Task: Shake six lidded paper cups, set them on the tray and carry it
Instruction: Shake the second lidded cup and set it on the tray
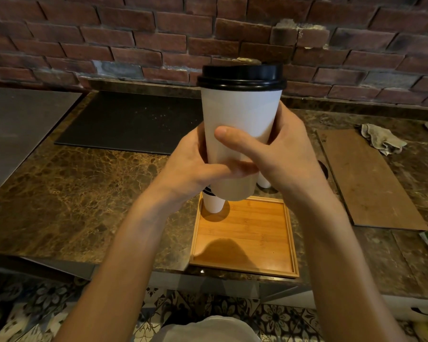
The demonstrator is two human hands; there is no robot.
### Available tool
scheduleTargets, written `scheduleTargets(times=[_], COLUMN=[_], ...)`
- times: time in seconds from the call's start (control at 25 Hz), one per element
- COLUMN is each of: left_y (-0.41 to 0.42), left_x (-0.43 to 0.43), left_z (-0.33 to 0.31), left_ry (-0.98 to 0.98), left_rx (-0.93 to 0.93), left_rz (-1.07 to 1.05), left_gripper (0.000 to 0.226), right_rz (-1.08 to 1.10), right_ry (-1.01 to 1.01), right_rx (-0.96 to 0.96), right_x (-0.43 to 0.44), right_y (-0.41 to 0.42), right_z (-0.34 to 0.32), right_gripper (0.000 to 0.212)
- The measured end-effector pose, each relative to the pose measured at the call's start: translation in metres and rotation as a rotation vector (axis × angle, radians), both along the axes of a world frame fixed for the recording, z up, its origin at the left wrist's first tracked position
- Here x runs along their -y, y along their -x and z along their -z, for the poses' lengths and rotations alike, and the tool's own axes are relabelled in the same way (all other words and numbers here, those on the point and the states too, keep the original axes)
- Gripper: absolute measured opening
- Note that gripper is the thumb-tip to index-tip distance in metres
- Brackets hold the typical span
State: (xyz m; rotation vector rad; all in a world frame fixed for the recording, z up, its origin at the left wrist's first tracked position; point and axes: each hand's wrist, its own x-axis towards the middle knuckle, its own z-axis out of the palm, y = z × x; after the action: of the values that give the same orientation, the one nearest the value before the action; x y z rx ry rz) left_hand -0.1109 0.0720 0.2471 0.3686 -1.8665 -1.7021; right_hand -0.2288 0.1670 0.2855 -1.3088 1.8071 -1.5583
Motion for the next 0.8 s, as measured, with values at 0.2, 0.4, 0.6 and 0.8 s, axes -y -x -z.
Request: scheduleTargets(times=[0.2,0.4,0.6,0.8], left_y=[0.001,-0.002,-0.006,-0.009], left_x=[-0.001,0.000,0.001,0.002], left_z=[0.002,0.000,-0.006,-0.006], left_ry=[0.056,0.078,0.045,-0.003], left_rx=[0.009,0.031,-0.008,-0.003], left_rz=[-0.051,-0.010,0.074,0.167], left_gripper=[0.057,0.056,0.051,0.050], right_rz=[0.159,0.123,-0.013,-0.165], right_ry=[-0.001,-0.019,-0.002,0.000], right_rx=[-0.024,-0.040,0.041,0.161], right_x=[0.000,0.000,0.000,-0.003], right_y=[-0.013,-0.006,0.000,0.005], right_z=[0.010,0.005,-0.003,-0.004], right_gripper=[0.076,0.072,0.070,0.059])
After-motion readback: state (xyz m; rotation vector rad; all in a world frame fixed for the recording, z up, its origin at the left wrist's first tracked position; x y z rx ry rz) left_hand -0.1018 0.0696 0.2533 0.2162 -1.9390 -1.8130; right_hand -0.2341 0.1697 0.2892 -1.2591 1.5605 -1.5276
